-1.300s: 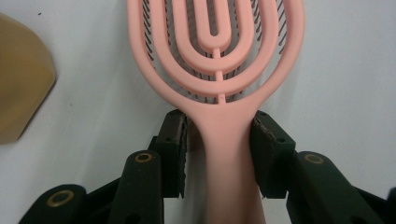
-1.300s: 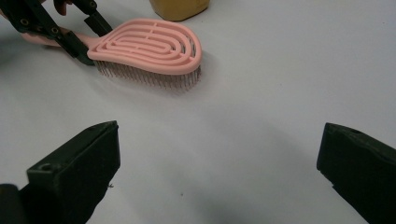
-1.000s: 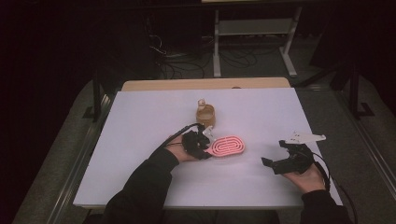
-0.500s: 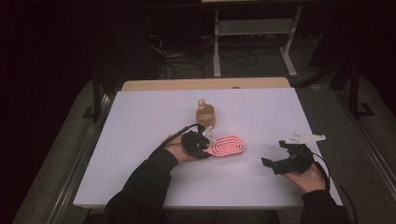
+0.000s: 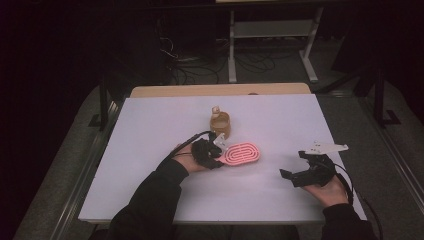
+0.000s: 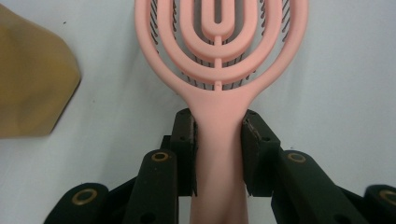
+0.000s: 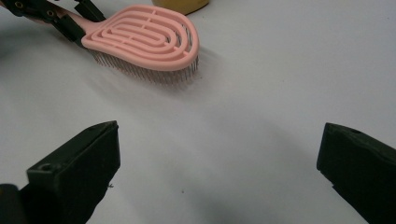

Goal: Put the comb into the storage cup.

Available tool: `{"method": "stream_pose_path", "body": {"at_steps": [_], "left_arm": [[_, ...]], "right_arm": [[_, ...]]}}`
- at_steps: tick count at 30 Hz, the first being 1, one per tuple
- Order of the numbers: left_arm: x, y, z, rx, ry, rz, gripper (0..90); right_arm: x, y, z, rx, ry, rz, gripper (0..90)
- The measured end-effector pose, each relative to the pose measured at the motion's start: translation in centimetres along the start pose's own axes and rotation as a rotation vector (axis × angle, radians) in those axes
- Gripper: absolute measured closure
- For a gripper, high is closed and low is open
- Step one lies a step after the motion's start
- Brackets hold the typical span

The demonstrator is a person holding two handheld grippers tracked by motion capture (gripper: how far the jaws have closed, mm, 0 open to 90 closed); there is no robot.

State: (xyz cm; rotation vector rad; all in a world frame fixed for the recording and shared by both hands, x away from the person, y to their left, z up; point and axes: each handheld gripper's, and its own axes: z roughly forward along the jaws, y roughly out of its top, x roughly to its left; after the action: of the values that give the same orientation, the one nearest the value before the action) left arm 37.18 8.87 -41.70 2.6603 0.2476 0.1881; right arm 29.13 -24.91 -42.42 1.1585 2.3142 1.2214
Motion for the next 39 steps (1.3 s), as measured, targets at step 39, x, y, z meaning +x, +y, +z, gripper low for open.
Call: {"method": "stream_pose_path", "body": {"at_steps": [39], "left_arm": [[-0.2,-2.6,-7.2,-0.115,0.099,-0.051,70.0]], "right_arm": [[0.8,0.7,0.1,0.009,0.011,-0.016,0.0]]}}
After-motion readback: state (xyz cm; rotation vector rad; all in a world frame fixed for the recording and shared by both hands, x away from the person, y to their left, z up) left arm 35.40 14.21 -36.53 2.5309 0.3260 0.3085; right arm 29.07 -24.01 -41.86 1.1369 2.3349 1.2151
